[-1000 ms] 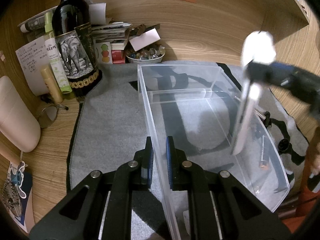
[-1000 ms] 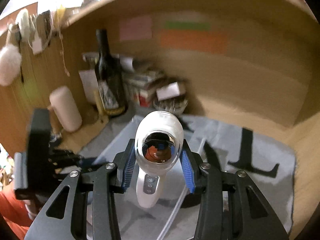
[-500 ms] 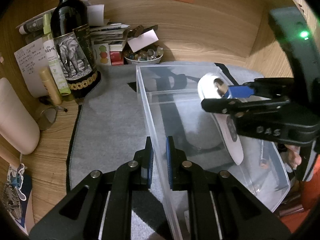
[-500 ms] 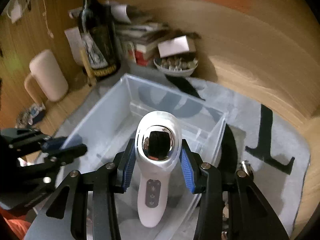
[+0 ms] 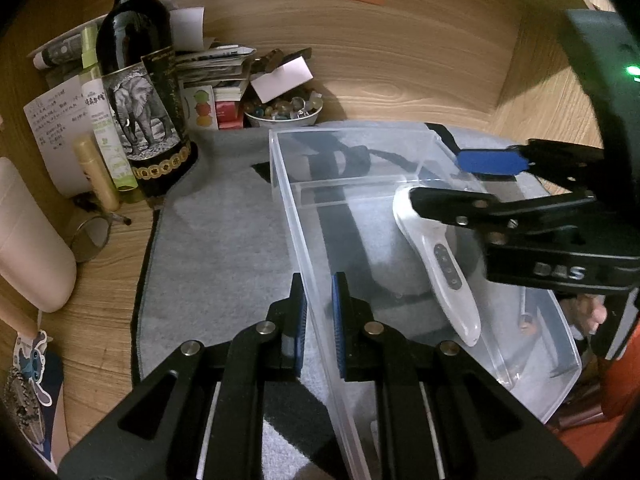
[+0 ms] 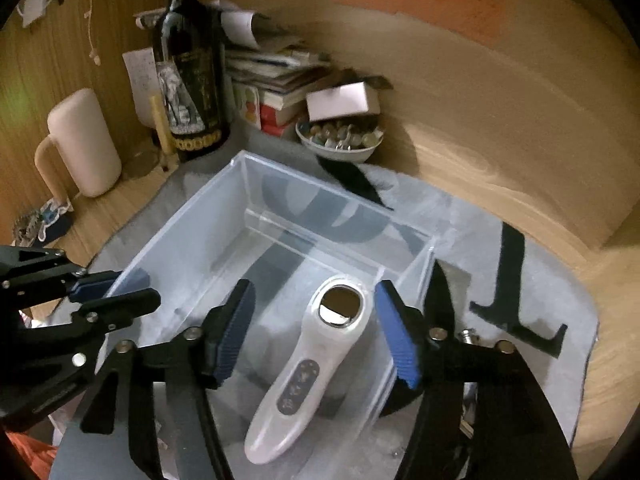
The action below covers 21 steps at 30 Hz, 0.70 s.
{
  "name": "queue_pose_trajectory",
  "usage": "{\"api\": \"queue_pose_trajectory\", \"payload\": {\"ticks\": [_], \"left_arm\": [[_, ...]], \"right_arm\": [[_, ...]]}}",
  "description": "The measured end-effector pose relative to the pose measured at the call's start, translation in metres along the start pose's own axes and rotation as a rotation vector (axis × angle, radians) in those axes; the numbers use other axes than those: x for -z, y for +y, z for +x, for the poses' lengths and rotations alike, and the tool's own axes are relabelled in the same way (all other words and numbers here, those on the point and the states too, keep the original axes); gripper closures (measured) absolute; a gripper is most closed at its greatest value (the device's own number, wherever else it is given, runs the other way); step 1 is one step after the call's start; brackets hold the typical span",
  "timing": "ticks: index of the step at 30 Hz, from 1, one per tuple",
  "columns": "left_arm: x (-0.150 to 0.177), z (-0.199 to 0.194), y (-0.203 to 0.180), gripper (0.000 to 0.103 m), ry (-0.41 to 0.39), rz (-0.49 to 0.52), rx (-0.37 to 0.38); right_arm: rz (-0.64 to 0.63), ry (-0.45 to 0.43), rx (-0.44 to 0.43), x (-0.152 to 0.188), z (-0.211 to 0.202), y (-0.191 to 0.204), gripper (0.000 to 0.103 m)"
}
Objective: Organize rigid objects
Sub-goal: 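Lift the white facial device into the clear box and release it, then return the right gripper to the pile and grasp the metal clipper head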
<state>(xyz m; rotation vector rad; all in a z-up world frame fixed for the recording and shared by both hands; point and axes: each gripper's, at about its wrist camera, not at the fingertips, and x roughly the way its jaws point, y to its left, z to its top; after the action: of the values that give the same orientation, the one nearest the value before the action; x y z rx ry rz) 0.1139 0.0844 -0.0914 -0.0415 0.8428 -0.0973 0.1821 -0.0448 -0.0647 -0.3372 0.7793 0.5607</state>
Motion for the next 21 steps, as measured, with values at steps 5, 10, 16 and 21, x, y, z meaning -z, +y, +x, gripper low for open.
{"api": "queue_pose_trajectory", "payload": {"ticks": [5, 10, 16, 21], "left_arm": [[0.000, 0.000, 0.001, 0.091, -0.001, -0.008, 0.004], [0.000, 0.001, 0.000, 0.091, -0.003, -0.012, -0.001], [0.000, 0.001, -0.001, 0.091, -0.004, -0.011, 0.000], [0.000, 0.001, -0.001, 0.091, -0.001, -0.009, -0.001]], "right_arm": [[0.000, -0.067, 0.034, 0.006, -0.023, -0.003, 0.019], [0.036, -0.096, 0.058, 0.016, -0.040, -0.015, 0.018], [0.128, -0.107, 0.124, 0.042, -0.058, -0.039, 0.017], [0.244, -0.083, 0.195, 0.075, -0.069, -0.064, 0.017]]}}
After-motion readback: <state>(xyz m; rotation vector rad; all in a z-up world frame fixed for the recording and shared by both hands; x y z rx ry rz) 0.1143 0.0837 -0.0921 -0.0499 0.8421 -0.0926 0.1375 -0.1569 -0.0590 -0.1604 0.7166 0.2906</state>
